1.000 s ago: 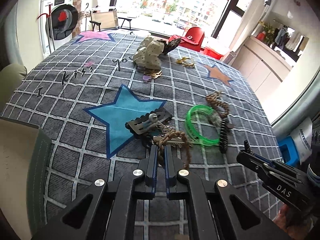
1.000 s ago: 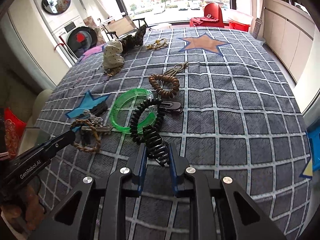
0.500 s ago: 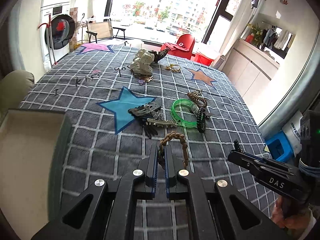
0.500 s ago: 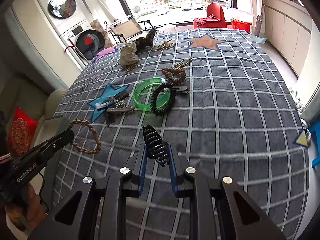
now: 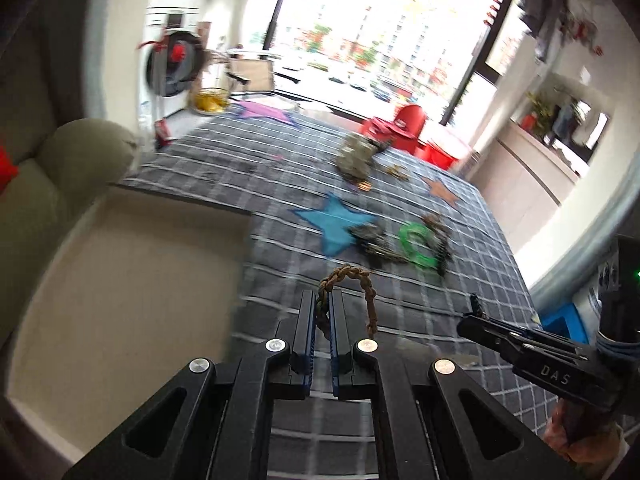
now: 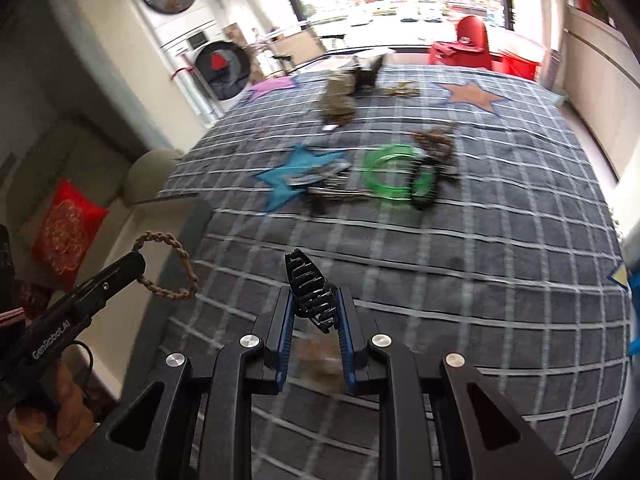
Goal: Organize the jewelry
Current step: 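Carry both items to the white tray while the right tool opens, dropping the clip, then lower the braided bracelet into the white tray and open the left tool, then move both tools back over the jewelry on the bed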
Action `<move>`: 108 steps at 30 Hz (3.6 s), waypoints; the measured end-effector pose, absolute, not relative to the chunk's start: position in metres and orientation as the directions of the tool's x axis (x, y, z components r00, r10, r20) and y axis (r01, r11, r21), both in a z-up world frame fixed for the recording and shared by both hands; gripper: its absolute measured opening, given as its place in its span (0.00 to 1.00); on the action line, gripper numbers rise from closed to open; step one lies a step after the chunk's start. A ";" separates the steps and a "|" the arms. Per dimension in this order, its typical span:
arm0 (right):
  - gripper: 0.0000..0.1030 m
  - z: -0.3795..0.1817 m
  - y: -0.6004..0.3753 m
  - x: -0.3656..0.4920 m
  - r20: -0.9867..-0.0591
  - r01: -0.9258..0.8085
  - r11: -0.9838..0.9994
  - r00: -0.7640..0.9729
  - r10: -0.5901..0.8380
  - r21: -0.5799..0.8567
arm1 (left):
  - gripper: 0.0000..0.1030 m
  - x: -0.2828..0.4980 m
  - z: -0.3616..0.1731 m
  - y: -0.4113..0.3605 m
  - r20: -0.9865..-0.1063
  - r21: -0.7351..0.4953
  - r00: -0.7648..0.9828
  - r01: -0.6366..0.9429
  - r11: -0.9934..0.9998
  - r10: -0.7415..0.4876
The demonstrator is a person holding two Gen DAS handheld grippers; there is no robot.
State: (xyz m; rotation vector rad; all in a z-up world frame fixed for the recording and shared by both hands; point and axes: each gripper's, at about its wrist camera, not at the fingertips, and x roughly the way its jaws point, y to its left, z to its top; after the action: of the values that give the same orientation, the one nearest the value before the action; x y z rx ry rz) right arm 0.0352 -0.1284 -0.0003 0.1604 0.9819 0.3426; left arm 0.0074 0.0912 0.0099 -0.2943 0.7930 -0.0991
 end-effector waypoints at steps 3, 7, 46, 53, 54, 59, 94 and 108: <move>0.22 0.005 -0.100 0.040 -0.782 -0.258 0.923 0.494 0.381 0.286 | 0.08 0.004 0.009 0.118 -0.693 -0.282 0.706 -0.076 0.957 -0.148; 0.22 0.010 -0.059 0.051 -0.779 -0.319 0.905 0.473 0.411 0.283 | 0.08 0.006 0.003 0.155 -0.702 -0.265 0.707 -0.149 0.953 -0.085; 0.55 -0.051 0.106 0.169 -0.847 -0.412 0.843 0.249 0.469 0.345 | 0.08 0.091 -0.068 0.243 -0.849 -0.038 0.514 -0.290 0.956 0.122; 0.59 -0.028 0.075 0.151 -0.818 -0.384 0.844 0.291 0.496 0.375 | 0.09 0.089 -0.063 0.236 -0.849 -0.027 0.514 -0.273 0.962 0.123; 0.59 -0.025 0.070 0.149 -0.816 -0.381 0.845 0.295 0.497 0.377 | 0.09 0.089 -0.063 0.234 -0.850 -0.027 0.513 -0.269 0.963 0.120; 0.59 -0.020 0.046 0.136 -0.806 -0.355 0.849 0.313 0.503 0.392 | 0.09 0.090 -0.065 0.227 -0.852 -0.015 0.509 -0.253 0.967 0.120; 0.82 -0.019 -0.152 0.045 -0.799 -0.113 0.922 0.468 0.377 0.369 | 1.00 0.030 -0.012 0.122 -0.797 -0.043 0.604 -0.089 0.995 0.020; 0.82 -0.039 -0.226 0.044 -0.817 0.043 0.928 0.491 0.303 0.370 | 1.00 0.031 -0.019 0.034 -0.811 -0.119 0.567 0.078 0.990 -0.142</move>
State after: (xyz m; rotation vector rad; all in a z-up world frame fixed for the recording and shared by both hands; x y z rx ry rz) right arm 0.0436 -0.2260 -0.0386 0.3660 1.0514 0.1620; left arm 0.0307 0.0343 -0.0195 -0.0730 0.9591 -0.1295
